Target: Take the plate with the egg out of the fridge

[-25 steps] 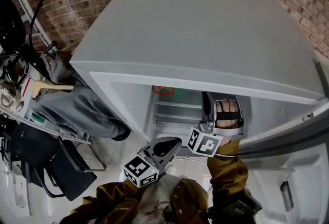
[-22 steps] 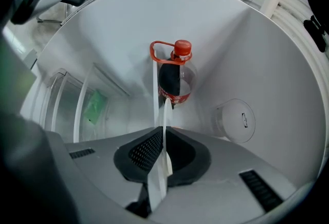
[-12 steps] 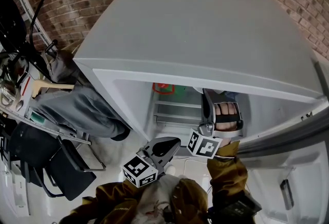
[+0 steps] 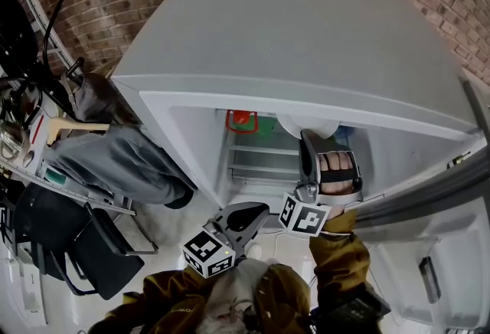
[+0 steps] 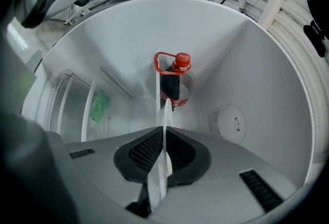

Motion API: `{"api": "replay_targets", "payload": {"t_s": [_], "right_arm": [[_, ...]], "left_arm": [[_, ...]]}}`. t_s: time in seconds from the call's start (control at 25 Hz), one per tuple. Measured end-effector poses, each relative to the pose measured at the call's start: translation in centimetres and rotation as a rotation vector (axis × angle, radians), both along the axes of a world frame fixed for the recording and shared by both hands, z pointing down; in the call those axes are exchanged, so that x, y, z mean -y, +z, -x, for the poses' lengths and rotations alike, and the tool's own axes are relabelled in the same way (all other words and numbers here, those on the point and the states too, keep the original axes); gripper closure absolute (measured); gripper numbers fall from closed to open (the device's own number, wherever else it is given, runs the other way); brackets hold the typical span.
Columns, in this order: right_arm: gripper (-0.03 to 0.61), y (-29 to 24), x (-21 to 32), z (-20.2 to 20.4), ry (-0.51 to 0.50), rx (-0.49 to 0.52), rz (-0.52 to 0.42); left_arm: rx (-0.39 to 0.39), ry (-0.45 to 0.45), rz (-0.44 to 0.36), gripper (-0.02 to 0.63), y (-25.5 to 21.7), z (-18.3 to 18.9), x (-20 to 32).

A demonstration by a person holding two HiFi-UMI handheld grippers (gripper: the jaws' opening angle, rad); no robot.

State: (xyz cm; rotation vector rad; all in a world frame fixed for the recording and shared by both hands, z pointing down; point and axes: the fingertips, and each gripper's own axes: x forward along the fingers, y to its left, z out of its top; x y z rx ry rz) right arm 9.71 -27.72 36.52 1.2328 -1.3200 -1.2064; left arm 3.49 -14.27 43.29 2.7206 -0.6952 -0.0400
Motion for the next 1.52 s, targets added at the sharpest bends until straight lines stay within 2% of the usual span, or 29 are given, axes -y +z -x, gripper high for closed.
{"api": "replay_targets", "payload": {"t_s": [0.92, 1.52], "right_arm": [[0.555, 0.2, -5.0, 0.8, 0.007, -0.004, -0.004], [0.555, 0.2, -9.5, 2.7, -0.023, -0.019, 0.001]], "left_arm": [[-0.013, 0.015, 0.021, 0.618, 0.4, 1.1, -2.3], [-0.023, 0.041, 0.033, 0.618, 0.4, 1.1, -3.5]]}}
